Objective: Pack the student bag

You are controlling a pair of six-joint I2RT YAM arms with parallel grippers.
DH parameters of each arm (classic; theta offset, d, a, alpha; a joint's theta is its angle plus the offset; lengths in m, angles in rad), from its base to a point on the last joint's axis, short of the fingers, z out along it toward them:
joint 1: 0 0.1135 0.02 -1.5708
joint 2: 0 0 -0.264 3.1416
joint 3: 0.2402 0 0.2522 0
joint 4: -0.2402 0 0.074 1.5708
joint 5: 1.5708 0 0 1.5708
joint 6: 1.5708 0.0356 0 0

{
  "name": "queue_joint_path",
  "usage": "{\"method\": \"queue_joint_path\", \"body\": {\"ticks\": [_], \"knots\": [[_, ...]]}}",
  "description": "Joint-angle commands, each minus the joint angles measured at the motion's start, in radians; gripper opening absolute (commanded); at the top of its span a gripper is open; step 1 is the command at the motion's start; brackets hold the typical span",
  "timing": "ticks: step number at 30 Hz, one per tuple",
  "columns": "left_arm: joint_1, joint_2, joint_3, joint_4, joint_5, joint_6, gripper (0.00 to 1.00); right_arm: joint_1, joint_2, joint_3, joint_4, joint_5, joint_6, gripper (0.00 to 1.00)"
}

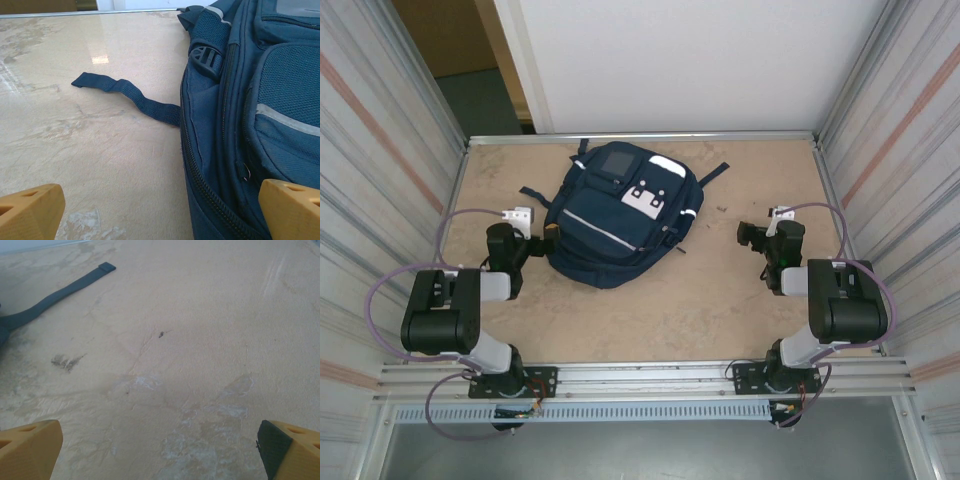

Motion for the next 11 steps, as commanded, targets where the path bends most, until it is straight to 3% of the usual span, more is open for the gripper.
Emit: {"method": "queue_joint_path", "body": {"ticks": [1,11], "knots": [[-0.005,0.0,0.018,0.006,-0.014,0.018,0.99,-0.001,-0.004,0.02,0.014,0.008,-0.026,0.99],[-0.005,0.0,0.017,0.005,-0.016,0.018,0.99,0.0,-0.005,0.018,0.014,0.009,-0.028,0.99]]}}
